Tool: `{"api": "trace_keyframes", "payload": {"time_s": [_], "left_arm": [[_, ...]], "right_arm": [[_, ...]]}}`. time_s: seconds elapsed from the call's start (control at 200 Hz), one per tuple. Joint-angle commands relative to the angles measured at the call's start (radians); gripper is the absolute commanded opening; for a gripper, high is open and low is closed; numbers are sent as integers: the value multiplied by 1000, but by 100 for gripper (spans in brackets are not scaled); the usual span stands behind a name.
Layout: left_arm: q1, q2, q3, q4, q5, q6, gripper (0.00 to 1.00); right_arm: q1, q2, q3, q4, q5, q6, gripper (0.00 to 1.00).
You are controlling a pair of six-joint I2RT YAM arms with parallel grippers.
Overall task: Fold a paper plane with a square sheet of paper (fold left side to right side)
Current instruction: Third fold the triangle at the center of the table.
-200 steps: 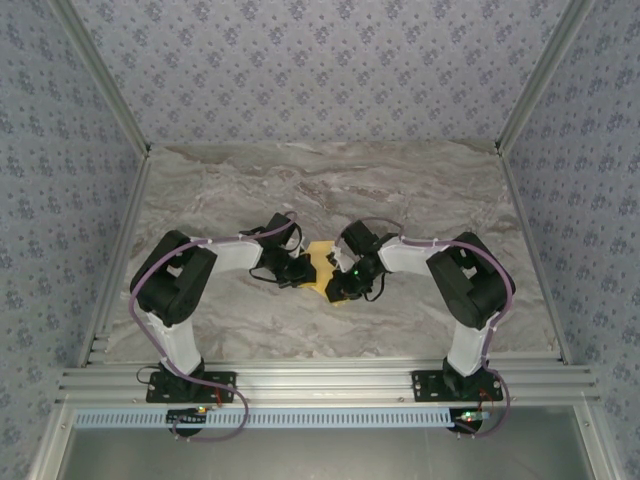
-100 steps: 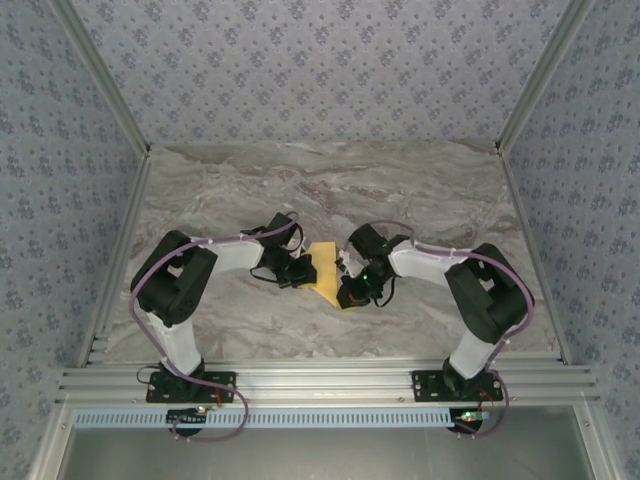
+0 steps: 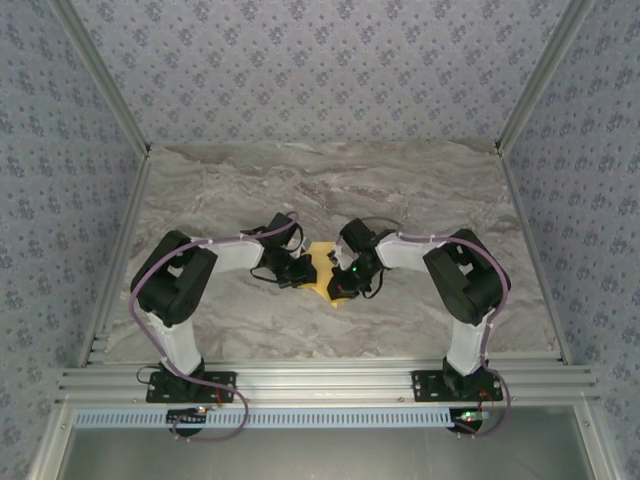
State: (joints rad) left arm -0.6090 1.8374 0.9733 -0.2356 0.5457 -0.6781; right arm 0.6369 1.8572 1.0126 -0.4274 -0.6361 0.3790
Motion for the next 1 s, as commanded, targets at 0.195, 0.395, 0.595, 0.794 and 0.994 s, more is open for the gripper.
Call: {"api": "trace_keyframes", "payload": {"time_s": [0.195, 0.395, 0.595, 0.794, 0.994], "left_arm": [[-12, -86, 18, -76, -31, 27, 9], [-60, -118, 6, -52, 3, 4, 7], [-99, -91, -23, 21, 20, -38, 7], [-118, -38, -27, 58, 3, -53, 6], [-117, 4, -46, 48, -55, -50, 5]], "right_arm": [[0, 47, -40, -66, 141, 9, 0], [-4, 50, -48, -71, 162, 6, 0], [-5, 54, -43, -73, 164, 4, 0], [-4, 56, -45, -84, 177, 0, 0], [-3, 56, -39, -101, 188, -6, 0]]}}
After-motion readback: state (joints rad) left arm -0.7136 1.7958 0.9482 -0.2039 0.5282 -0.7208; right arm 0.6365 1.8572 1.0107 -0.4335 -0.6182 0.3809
